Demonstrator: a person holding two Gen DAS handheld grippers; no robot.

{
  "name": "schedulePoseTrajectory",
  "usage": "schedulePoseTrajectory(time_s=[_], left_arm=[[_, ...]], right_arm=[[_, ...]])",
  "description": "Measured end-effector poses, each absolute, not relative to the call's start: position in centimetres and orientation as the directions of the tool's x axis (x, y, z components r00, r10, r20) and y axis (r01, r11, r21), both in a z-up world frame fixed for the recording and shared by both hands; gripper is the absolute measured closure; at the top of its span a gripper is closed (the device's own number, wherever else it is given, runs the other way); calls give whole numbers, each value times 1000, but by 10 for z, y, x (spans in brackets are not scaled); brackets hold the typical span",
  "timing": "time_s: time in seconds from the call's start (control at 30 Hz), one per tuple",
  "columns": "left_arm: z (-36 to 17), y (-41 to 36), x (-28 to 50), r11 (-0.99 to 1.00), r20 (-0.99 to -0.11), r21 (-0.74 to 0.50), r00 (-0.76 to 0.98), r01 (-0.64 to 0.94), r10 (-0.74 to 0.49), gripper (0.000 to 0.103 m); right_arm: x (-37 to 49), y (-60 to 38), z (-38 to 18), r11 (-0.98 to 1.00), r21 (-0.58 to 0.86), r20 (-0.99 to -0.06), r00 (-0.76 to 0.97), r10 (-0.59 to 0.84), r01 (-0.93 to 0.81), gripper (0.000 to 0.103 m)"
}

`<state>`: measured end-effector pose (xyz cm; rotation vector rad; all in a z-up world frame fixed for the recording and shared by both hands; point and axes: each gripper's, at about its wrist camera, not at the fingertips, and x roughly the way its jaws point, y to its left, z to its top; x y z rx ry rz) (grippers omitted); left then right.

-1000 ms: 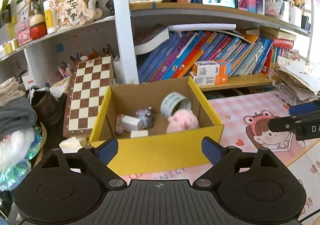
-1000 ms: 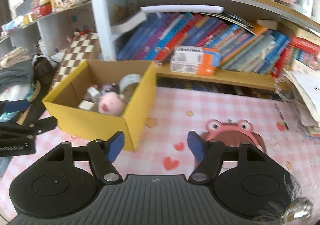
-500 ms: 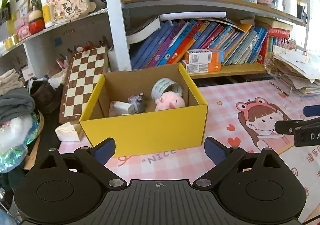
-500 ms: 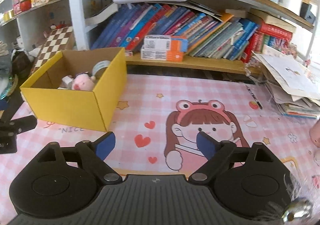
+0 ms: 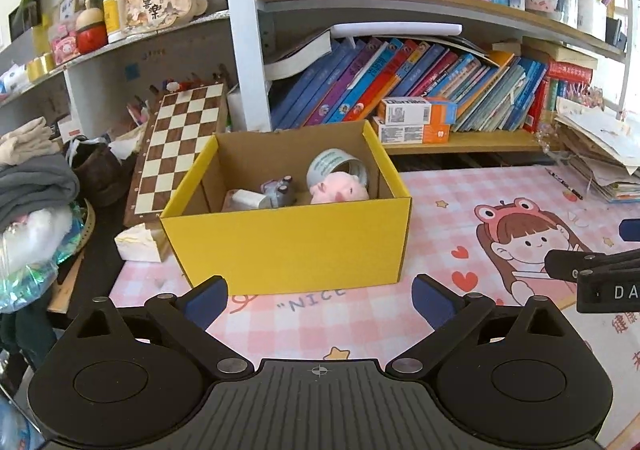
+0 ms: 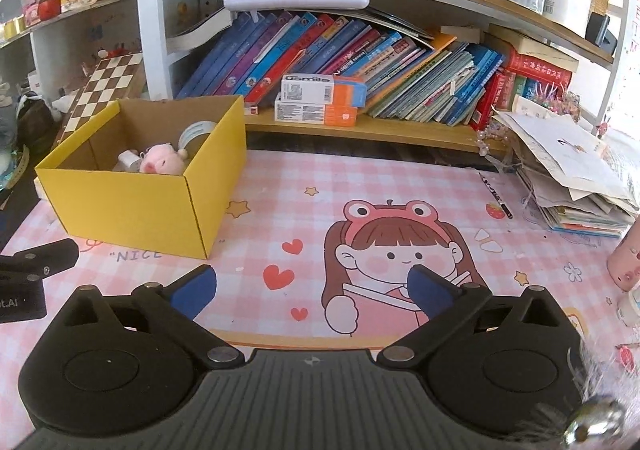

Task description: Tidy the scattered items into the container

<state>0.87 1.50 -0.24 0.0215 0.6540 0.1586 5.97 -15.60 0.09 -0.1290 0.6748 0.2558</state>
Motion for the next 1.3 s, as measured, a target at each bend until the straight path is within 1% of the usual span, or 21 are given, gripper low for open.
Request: schedulePoseTrajectory(time_s=[0.1,1.3], left_arm=[[-3,16,8,985,-603,75,779,-156,169,0],[-6,14,10,986,-607,85,777,-144,165,0]], right_arm=[[60,-155,2,959,-37,-631,750,197,-283,0],[61,-151,-5,955,-37,-659,725,198,-294,0]])
